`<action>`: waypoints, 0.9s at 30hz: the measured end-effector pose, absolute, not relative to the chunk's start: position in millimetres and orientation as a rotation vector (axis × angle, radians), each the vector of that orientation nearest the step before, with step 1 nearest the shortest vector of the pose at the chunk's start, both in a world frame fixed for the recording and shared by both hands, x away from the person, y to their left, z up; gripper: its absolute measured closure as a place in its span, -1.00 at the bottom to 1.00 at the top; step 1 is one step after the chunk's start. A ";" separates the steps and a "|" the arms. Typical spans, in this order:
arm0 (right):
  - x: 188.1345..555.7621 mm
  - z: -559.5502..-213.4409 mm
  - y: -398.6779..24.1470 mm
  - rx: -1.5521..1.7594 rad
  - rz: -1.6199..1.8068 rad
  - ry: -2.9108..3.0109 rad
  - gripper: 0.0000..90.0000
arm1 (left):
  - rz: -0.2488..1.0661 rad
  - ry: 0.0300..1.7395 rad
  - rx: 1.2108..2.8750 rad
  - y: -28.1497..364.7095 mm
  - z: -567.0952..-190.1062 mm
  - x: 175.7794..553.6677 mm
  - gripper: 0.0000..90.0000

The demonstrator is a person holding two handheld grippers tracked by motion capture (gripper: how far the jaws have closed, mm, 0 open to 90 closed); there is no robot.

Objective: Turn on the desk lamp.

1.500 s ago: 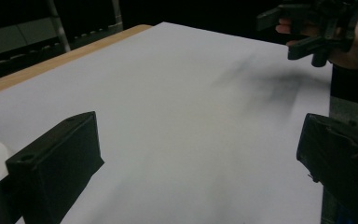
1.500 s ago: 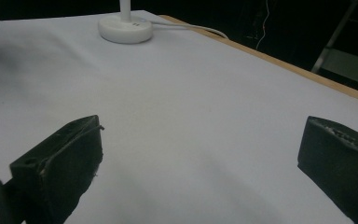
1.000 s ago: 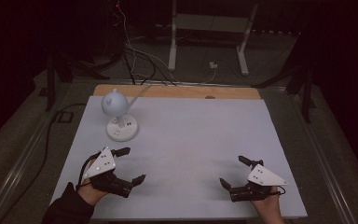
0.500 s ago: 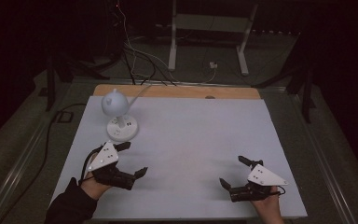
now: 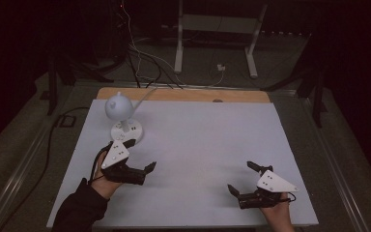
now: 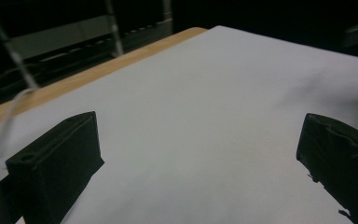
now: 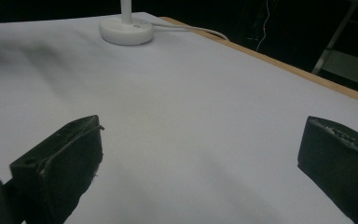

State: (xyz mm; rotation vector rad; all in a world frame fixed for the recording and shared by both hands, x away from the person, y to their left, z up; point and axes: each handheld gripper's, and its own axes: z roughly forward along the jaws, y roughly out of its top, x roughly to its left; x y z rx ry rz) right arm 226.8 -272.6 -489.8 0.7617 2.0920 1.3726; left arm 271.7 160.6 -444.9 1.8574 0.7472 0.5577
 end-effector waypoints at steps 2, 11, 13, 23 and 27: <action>226.3 -489.8 -272.6 0.756 1.370 2.093 -1.00 | 0.576 0.773 1.855 159.0 -445.8 274.9 -0.99; 226.7 -489.3 -273.5 0.758 1.379 2.090 -1.00 | 0.630 0.873 1.838 156.8 -452.4 287.9 -0.99; 226.4 -489.5 -273.1 0.758 1.377 2.092 -1.00 | 0.635 0.899 1.837 157.0 -454.1 290.8 -0.99; 226.5 -489.2 -273.5 0.759 1.382 2.089 -1.00 | 0.676 0.974 1.806 157.4 -460.2 304.7 -0.99; 226.6 -489.2 -273.7 0.759 1.381 2.091 -1.00 | 0.679 0.999 1.807 155.8 -463.3 310.6 -0.99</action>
